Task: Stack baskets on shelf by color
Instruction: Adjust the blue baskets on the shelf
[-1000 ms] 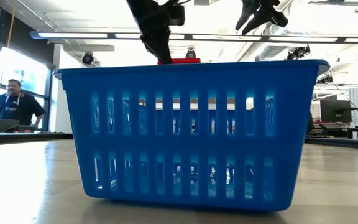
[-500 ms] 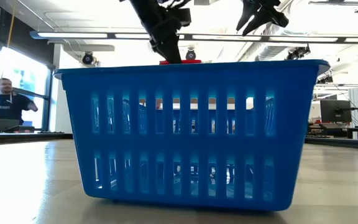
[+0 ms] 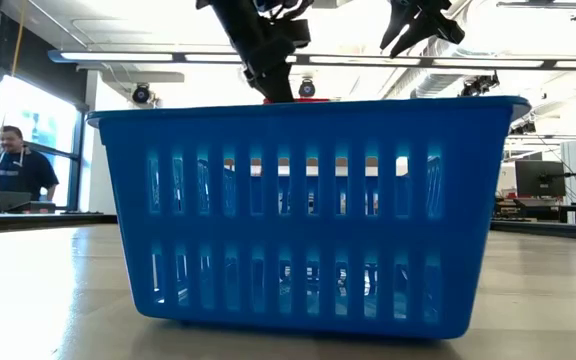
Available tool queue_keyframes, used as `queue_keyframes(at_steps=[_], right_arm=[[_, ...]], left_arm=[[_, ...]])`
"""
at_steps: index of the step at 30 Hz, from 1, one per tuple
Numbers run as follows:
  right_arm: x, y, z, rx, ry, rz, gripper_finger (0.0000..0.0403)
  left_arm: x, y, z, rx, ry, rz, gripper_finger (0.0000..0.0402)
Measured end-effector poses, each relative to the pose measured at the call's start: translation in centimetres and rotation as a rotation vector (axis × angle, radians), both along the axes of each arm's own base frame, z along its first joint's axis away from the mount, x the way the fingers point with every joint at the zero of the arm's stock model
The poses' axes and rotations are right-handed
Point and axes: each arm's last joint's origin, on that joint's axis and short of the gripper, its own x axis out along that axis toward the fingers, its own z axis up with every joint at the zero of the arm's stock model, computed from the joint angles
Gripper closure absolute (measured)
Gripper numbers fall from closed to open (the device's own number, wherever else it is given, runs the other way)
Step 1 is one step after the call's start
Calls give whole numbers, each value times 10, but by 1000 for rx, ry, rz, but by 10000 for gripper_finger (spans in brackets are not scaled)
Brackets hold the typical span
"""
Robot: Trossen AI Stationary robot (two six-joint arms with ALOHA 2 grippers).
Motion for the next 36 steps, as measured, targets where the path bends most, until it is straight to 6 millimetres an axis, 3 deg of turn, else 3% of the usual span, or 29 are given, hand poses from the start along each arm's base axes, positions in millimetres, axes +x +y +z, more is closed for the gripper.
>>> queue_keyframes(at_steps=[10,24,31,36], right_arm=[[0,0,0,14,-9,-17,308],[0,0,0,14,-8,-17,308],[0,0,0,10,-7,-20,308],[0,-1,0,-27,18,18,308]], left_arm=[[-20,-17,29,-54,92,-33,284],[-84,-20,81,47,121,-103,284],[-103,-12,82,81,243,-96,284],[-108,-2,70,95,306,-85,284]])
